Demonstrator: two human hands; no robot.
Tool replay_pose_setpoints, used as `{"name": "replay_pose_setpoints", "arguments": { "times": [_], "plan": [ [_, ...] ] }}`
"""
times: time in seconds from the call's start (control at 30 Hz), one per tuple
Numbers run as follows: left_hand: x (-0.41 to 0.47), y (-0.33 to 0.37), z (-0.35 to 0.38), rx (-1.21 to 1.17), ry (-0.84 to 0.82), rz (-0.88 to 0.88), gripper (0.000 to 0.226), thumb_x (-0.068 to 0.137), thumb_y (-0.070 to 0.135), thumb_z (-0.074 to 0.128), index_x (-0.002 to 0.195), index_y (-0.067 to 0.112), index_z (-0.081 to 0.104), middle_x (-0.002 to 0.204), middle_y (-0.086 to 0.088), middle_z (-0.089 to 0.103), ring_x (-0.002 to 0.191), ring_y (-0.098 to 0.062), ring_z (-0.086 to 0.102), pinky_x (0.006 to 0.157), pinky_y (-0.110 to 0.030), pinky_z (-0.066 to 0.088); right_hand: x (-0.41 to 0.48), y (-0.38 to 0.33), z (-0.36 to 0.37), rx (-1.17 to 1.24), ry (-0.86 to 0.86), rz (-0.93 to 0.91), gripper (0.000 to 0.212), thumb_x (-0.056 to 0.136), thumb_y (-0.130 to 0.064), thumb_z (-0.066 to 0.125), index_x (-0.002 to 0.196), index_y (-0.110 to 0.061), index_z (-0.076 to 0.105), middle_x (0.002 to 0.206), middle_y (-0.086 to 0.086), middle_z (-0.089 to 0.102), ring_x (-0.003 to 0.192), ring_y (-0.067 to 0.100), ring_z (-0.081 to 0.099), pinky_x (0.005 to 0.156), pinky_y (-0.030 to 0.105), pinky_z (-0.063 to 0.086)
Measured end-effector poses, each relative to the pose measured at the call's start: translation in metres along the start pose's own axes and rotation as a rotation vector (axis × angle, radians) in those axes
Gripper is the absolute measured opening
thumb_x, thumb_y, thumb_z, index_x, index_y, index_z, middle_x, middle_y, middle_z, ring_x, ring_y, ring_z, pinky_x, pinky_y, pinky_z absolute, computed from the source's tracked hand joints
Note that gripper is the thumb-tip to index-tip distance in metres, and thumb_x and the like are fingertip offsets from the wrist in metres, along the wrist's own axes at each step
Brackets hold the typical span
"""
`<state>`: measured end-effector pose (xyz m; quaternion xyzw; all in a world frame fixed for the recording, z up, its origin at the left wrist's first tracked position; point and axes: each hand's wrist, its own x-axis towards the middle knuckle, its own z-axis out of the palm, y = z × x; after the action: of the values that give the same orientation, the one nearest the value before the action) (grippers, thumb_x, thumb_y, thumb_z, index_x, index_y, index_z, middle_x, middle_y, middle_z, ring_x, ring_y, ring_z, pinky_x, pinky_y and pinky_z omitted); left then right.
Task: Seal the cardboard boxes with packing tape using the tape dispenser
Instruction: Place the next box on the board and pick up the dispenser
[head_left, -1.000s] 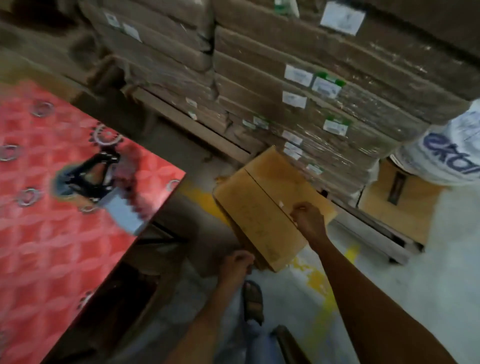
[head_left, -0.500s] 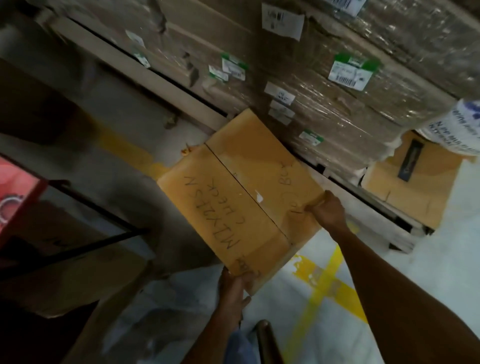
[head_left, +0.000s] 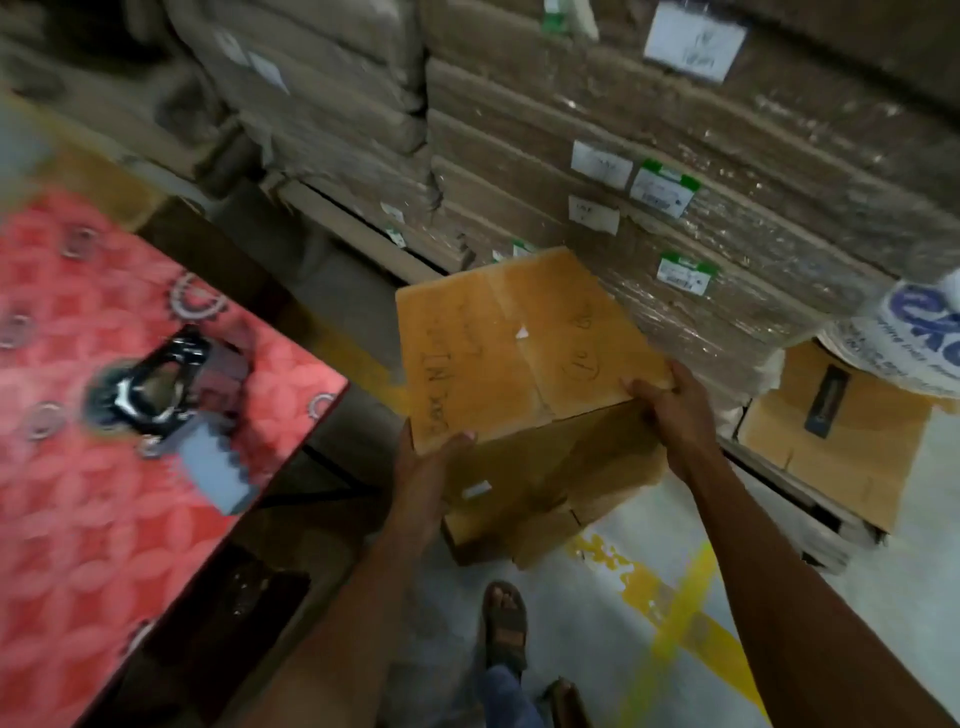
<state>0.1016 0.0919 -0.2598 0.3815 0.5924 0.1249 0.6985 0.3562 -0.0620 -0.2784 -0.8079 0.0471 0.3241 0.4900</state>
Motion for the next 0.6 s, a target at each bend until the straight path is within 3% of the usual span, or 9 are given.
{"name": "replay_pose_setpoints", "arguments": {
  "times": [0.13,0.23,0.47,0.6],
  "plan": [
    [-0.053,0.068,-0.031,-0.064,-0.067,0.245,0.056,0.078,0.010,0.081,0.127,0.027,0.061,0.115,-0.003,0.075,0.105,-0.028,0.072,0.085,-0.051,0.060,-0.069,-0.069,-0.001,0.079,0.006,-0.159,0.073,0.062,-0.050,0.079,0.131,-0.048,0.055,0.130,-0.004,0.063,0.113,0.026,0.062,0.096,0.054,0.054],
    [-0.095,0.119,-0.067,-0.097,-0.090,0.370,0.056,0.076,0.010,0.082,0.125,0.028,0.061,0.112,0.001,0.076,0.103,-0.025,0.072,0.085,-0.049,0.060,-0.131,-0.130,0.005,0.102,0.011,-0.322,0.072,0.065,-0.050,0.078,0.133,-0.045,0.055,0.131,-0.005,0.063,0.113,0.025,0.062,0.096,0.056,0.053],
    [-0.193,0.180,-0.170,-0.188,-0.144,0.529,0.052,0.083,0.014,0.079,0.128,0.032,0.059,0.112,0.004,0.075,0.100,-0.024,0.072,0.076,-0.066,0.058,-0.286,-0.250,0.035,0.067,0.077,-0.748,0.076,0.057,-0.054,0.072,0.130,-0.042,0.056,0.132,0.002,0.058,0.115,0.029,0.058,0.095,0.057,0.052],
    [-0.238,0.200,-0.244,-0.238,-0.132,0.645,0.054,0.084,0.015,0.078,0.131,0.033,0.059,0.110,0.009,0.075,0.092,-0.014,0.074,0.073,-0.067,0.058,-0.366,-0.279,0.072,0.131,-0.025,-0.865,0.075,0.061,-0.049,0.075,0.133,-0.044,0.055,0.134,-0.005,0.056,0.118,0.020,0.057,0.100,0.049,0.051]
  ]
}}
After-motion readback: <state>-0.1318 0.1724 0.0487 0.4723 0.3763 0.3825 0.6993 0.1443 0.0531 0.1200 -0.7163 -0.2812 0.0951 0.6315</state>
